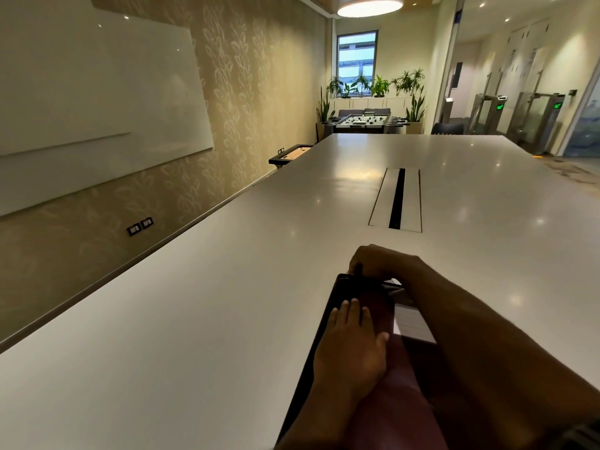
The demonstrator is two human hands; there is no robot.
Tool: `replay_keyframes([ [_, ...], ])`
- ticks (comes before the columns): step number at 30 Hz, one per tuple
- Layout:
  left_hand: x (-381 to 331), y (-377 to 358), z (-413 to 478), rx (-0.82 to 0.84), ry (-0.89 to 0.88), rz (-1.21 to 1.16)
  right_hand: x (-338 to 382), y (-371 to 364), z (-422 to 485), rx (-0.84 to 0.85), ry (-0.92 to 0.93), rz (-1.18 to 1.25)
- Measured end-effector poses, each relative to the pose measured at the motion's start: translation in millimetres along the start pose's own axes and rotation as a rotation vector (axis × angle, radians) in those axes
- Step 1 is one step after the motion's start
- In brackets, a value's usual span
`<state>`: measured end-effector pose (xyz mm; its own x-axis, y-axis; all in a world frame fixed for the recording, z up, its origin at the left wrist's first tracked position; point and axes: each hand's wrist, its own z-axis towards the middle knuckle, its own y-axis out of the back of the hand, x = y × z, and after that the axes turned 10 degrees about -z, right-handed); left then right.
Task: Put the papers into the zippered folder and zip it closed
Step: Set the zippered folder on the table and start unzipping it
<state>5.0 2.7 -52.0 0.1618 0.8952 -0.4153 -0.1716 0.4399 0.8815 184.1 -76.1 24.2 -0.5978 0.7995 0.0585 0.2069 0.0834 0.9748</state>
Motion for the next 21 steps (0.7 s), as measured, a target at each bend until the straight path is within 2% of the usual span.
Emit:
replay_keyframes([
  [10,2,-1,1,-0.016,-0.006,-0.008,-18,-3,4,-0.078,0.131,-0.117],
  [21,1,0,2,-0.016,0.004,0.003,-70,-2,-43,-0.087,0.024,-0.143],
])
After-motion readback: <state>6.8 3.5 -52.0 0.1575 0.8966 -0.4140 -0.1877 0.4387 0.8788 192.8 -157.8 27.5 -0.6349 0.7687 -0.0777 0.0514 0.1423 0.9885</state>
